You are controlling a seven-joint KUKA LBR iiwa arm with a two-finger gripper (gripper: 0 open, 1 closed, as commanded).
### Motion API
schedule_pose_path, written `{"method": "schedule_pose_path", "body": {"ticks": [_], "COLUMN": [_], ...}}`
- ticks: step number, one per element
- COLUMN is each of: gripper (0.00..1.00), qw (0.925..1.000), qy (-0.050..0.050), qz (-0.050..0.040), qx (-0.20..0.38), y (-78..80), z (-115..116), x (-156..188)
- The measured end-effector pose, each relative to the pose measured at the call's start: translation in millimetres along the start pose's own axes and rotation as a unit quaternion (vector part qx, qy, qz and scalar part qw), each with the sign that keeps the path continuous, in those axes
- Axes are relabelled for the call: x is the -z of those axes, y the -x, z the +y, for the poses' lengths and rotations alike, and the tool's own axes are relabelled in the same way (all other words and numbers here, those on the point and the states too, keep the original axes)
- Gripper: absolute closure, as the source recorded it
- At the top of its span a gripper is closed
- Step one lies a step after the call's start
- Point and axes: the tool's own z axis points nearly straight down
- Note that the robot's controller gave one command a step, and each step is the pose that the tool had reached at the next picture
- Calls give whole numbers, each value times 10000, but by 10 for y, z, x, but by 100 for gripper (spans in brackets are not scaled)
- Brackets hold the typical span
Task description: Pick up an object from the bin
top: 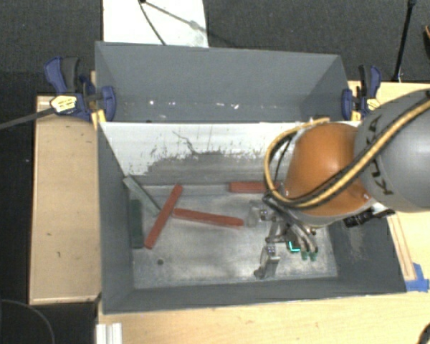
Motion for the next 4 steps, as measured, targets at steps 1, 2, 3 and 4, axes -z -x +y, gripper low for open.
{"method": "schedule_pose_path", "body": {"ticks": [1, 2, 3, 4], "gripper": [0, 100, 0, 0], "qw": [9998, 9999, 9999, 9997], "qy": [0, 3, 3, 10], "qz": [-55, -54, -54, -66], "qx": [165, 147, 140, -229], "y": [642, 627, 627, 851], "z": [29, 28, 28, 248], "x": [-635, -601, -601, -690]}}
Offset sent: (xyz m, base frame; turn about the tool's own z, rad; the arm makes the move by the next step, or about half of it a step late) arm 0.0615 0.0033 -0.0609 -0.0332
